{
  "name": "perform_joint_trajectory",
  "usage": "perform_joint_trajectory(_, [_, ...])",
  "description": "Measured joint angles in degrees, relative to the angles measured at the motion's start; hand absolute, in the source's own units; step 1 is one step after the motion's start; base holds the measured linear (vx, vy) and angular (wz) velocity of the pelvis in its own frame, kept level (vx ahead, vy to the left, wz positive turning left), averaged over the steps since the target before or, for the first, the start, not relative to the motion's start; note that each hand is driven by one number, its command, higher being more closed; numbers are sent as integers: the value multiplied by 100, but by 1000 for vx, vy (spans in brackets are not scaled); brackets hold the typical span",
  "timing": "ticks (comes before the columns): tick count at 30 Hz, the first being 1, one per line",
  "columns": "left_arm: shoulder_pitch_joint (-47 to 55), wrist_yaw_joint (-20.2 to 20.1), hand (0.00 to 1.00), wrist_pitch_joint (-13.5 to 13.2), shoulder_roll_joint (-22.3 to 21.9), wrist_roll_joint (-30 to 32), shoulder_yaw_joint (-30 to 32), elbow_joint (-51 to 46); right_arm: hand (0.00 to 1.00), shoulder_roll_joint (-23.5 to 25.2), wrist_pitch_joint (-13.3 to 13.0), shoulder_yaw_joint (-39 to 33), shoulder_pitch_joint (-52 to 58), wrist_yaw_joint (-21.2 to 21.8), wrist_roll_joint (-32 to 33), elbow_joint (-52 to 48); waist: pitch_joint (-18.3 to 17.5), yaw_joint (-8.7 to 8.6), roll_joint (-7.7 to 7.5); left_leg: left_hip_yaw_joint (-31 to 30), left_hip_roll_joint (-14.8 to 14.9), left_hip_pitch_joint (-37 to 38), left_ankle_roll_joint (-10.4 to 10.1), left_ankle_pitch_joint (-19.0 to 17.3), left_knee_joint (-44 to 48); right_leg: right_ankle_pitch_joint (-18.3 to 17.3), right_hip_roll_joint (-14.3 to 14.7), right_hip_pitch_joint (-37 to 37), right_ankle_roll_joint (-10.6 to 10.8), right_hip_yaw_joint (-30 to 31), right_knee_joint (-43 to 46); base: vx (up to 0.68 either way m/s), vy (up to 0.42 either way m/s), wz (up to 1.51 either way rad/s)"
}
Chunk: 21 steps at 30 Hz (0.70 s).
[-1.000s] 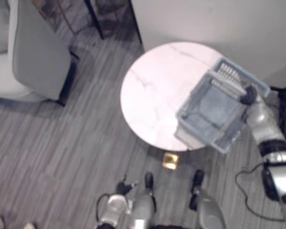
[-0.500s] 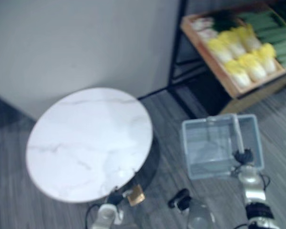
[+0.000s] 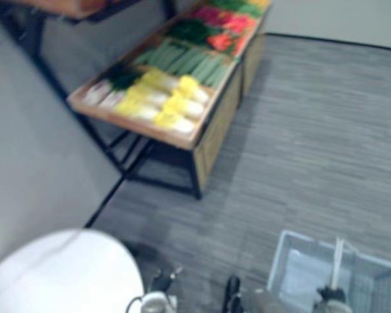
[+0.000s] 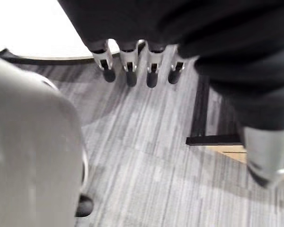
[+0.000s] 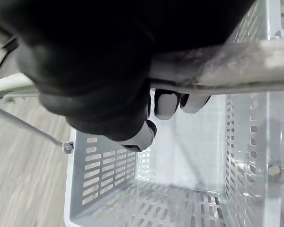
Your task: Pick vegetable in the basket
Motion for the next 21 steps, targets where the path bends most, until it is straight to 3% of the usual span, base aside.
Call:
perform_joint_trajectory(3, [-75,14,0,-7,-37,-164,108,-4,100,-47,0,-153,102,11,-32,292,2,-6,22,-903,-521,-464,-114,232,-1537,64,163,162,74,784,-367,110,86,-152])
perform_joint_trajectory(5, [-100,10,0,-9,-77,-160,167,5,100,-92,1,-170,209,19,-54,449,19,5,123,-821,-500,-728,-103,560,-1966,118,379,335,152,1156,-609,150,117,-157])
perform_joint_trajectory(7, [-56,4,0,-15,-136,-147,320,16,100,-98,12,-155,394,60,-80,575,-112,172,289,-628,-224,-686,13,1110,-1699,212,629,491,378,1561,-594,241,194,-176])
perform_joint_trajectory(9, [-159,-41,0,-23,-145,-129,378,44,100,-58,60,-192,475,70,-292,703,-119,70,150,-461,-254,-692,126,984,-1573,129,572,351,257,1722,-346,190,149,-81])
perform_joint_trajectory(10, [-199,-46,0,-44,-150,-123,410,40,100,-30,136,-305,485,69,-330,789,-158,69,44,-299,-345,-675,216,950,-1631,-12,443,112,144,1712,28,97,105,-22])
perform_joint_trajectory(11, [-217,-48,0,-63,-138,-124,433,42,100,-9,160,-386,470,70,-424,825,-153,83,-4,-212,-400,-620,268,932,-1694,-147,373,12,165,1713,224,142,129,-9])
perform_joint_trajectory(12, [-212,-49,0,-64,-80,-121,427,64,100,33,186,-447,481,67,-534,911,-143,80,-124,15,-570,-439,413,882,-1733,-435,173,-56,469,1612,600,214,147,31])
perform_joint_trajectory(13, [-159,-42,0,-63,-80,-120,383,63,100,64,203,-513,571,84,-596,937,-138,47,-154,155,-668,-187,471,612,-1619,-812,-12,-58,1120,1302,1156,241,152,35])
perform_joint_trajectory(14, [-159,-42,0,-63,-80,-120,383,63,100,64,203,-513,571,84,-596,937,-138,47,-154,155,-668,-187,471,612,-1619,-812,-12,-58,1120,1302,1156,231,127,46])
perform_joint_trajectory(15, [-59,-37,0,-36,92,-113,285,152,100,189,262,-524,435,172,-692,1082,-116,70,-285,71,-798,164,396,304,-1708,-859,-385,-703,1257,1061,3217,235,85,48])
perform_joint_trajectory(16, [-5,-35,0,17,201,-128,237,197,100,290,345,-514,410,239,-701,1144,-124,6,-285,-57,-872,418,414,241,-1813,-926,-729,-990,1137,668,4107,248,69,64])
perform_joint_trajectory(18, [52,-29,0,19,262,-109,259,185,100,358,397,-647,361,235,-695,1291,-131,4,-277,-188,-893,814,457,249,-2142,-1124,-1221,-1129,859,284,4255,334,56,56])
perform_joint_trajectory(19, [70,-25,0,20,277,-107,271,185,100,364,415,-714,307,201,-681,1348,-135,1,-260,-258,-886,898,451,240,-2215,-1152,-1346,-1142,810,173,4065,433,-3,61])
perform_joint_trajectory(20, [75,-24,0,22,293,-106,312,186,100,356,417,-862,244,163,-679,1353,-134,-26,-254,-421,-810,1024,398,233,-2357,-1132,-1535,-1165,761,6,3226,397,-62,51])
perform_joint_trajectory(21, [66,-24,0,22,291,-106,314,184,100,338,417,-861,213,156,-679,1353,-132,-24,-237,-494,-755,1046,323,266,-2407,-1095,-1536,-1175,788,-17,2770,451,-145,57])
